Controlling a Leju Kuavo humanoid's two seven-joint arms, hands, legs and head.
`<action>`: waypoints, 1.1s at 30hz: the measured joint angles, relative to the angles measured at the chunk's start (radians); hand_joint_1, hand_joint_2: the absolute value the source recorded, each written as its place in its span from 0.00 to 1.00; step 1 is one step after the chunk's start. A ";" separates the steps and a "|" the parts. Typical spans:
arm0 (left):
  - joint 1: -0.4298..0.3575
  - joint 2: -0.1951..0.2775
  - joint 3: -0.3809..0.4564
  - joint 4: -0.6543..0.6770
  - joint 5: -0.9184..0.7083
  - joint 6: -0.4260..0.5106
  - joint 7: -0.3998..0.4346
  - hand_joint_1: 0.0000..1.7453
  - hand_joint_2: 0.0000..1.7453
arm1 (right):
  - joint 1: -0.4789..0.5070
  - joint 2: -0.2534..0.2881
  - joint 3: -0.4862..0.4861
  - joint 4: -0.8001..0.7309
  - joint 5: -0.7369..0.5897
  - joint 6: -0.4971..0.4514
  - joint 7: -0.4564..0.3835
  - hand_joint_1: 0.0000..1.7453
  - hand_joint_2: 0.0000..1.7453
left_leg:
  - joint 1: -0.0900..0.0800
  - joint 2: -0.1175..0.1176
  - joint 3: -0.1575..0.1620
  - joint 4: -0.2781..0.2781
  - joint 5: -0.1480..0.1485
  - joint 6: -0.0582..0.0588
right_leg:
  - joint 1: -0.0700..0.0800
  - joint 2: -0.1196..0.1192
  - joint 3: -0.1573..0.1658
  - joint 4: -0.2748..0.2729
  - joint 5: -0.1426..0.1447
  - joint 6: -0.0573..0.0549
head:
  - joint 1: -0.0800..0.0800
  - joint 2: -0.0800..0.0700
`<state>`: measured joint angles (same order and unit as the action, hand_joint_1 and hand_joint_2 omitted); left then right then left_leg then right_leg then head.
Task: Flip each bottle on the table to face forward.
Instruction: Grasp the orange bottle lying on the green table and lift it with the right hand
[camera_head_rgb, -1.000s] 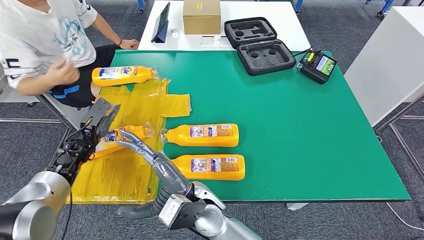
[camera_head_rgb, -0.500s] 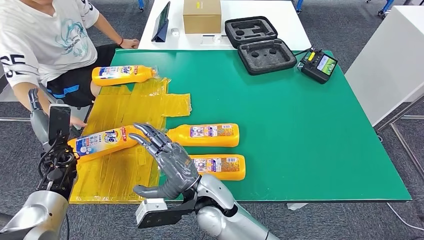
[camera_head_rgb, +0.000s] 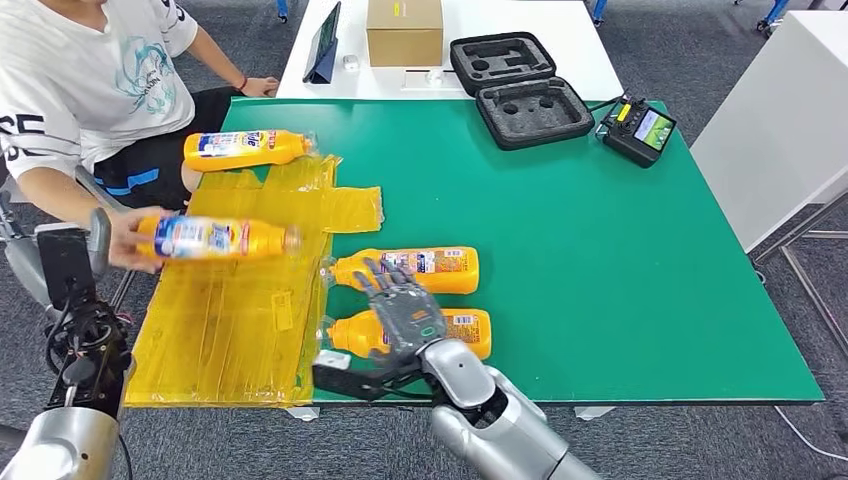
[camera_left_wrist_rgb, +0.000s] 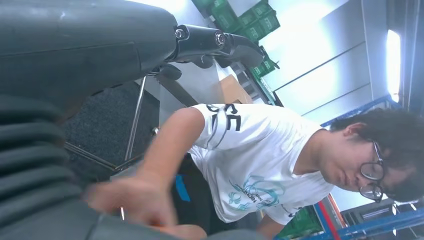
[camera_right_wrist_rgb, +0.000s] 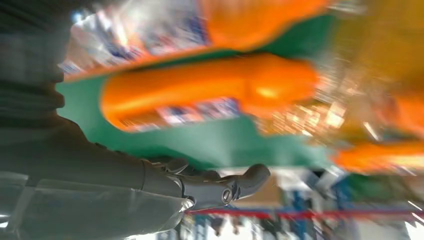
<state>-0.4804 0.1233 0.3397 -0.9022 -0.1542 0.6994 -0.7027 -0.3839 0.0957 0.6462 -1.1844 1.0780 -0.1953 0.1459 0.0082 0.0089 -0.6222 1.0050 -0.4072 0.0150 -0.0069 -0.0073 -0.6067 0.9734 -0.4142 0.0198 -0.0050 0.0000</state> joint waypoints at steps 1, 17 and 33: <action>0.001 0.001 -0.001 -0.001 0.008 0.000 0.000 0.00 1.00 | 0.006 -0.008 -0.011 0.009 0.000 0.009 0.008 0.00 1.00 | 0.000 0.000 0.000 0.000 0.000 0.000 | 0.000 0.000 0.000 0.000 0.000 0.000 | 0.000 0.000; 0.005 0.000 -0.056 -0.002 0.038 -0.001 0.000 0.00 1.00 | 0.118 -0.077 -0.083 0.031 0.003 0.051 0.049 0.00 1.00 | 0.000 0.001 0.000 0.000 0.000 0.000 | 0.000 0.001 -0.001 0.000 0.000 0.000 | 0.000 0.000; 0.011 0.000 -0.064 -0.002 0.058 -0.001 0.000 0.00 1.00 | 0.116 -0.083 -0.103 0.028 -0.022 0.080 0.048 0.92 1.00 | 0.000 0.001 0.000 0.000 0.000 0.000 | 0.000 0.000 0.000 0.000 0.000 0.000 | 0.000 0.000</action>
<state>-0.4696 0.1236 0.2753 -0.9041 -0.0957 0.6985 -0.7027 -0.2682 0.0125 0.5435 -1.1564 1.0557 -0.1148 0.1935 0.0081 0.0094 -0.6225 1.0051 -0.4074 0.0152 -0.0069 -0.0069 -0.6071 0.9733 -0.4141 0.0199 -0.0051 0.0000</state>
